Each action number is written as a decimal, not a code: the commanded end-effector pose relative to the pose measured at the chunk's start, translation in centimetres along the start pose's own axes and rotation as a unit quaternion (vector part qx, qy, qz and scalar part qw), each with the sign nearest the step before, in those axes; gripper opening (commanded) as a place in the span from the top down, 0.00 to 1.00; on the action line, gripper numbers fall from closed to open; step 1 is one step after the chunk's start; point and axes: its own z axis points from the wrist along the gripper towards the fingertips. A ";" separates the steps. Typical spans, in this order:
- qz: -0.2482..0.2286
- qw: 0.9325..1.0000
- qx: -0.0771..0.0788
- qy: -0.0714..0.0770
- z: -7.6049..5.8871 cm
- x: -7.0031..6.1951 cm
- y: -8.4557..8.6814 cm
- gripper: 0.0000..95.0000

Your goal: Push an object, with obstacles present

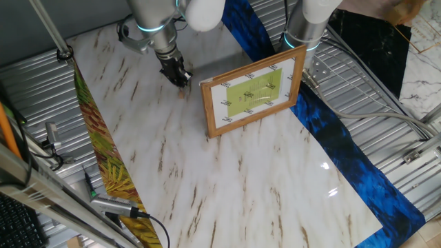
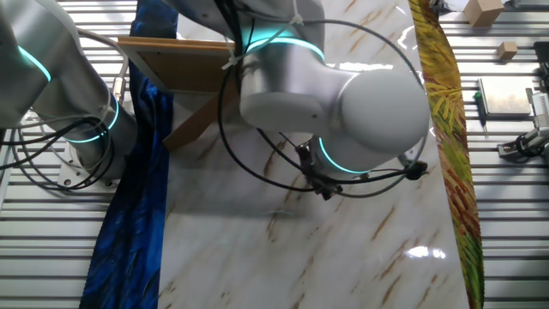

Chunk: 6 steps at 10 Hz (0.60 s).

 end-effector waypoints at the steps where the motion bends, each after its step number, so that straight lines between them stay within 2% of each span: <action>1: -0.005 1.000 -0.001 -0.001 -0.2 -0.8 0.0 1.00; 3: -0.010 1.000 0.000 -0.001 -0.2 -1.6 0.1 1.00; 6: -0.011 1.000 0.001 0.003 -0.2 -1.7 0.1 1.00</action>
